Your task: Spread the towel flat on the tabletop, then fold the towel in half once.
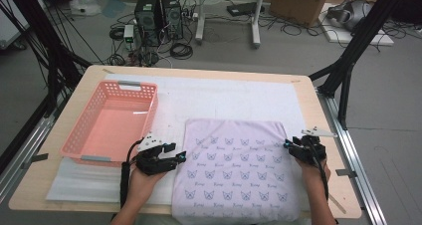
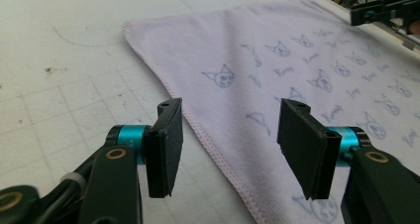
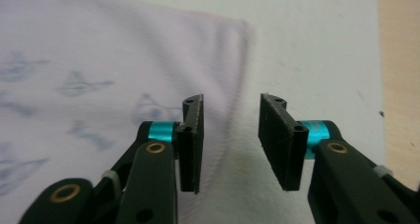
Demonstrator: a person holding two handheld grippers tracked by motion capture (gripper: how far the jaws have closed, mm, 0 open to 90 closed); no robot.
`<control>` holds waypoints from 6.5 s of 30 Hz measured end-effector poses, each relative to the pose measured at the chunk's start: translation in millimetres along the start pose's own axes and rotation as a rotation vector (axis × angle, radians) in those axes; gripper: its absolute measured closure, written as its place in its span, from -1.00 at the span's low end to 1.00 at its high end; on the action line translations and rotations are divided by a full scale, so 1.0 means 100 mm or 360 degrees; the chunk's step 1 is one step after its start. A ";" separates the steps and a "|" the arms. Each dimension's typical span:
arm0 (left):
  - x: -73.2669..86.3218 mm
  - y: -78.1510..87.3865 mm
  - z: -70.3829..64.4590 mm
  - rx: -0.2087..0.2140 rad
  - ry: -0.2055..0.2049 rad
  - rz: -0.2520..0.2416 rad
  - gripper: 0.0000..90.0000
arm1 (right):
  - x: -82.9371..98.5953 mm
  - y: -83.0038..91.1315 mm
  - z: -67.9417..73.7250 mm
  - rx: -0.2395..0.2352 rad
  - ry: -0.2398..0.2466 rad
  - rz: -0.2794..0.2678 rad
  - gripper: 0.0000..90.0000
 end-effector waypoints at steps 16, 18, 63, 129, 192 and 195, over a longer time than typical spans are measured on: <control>-0.29 -0.78 0.35 -0.0365 -0.0069 0.0280 0.24 | 0.18 0.37 0.24 -0.0252 0.0109 -0.0085 0.20; -0.31 -0.80 0.36 -0.0393 -0.0132 0.0300 0.56 | 0.16 0.38 0.25 -0.0255 0.0121 -0.0093 0.20; -0.36 -0.18 -0.03 0.0111 -0.0060 -0.0196 -0.46 | 0.04 0.51 0.20 -0.0265 0.0120 -0.0236 -0.53; -0.77 -0.76 0.44 -0.0215 0.0150 0.0138 0.91 | -0.42 -0.23 0.00 -0.0251 -0.0002 0.0078 0.93; -0.42 -0.09 -0.04 0.0067 0.0015 -0.0089 0.89 | -0.25 0.45 0.20 -0.0407 0.0044 -0.0232 0.91; -0.28 -0.07 -0.07 0.0081 0.0030 -0.0061 0.89 | -0.12 0.48 0.23 -0.0413 0.0042 -0.0208 0.91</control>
Point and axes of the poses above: each handheld gripper's, and its own axes: y roughly backward along the jaws, x roughly out of its underside, z roughly to its left, the point moved 7 cm from there along -y, roughly forward along the jaws
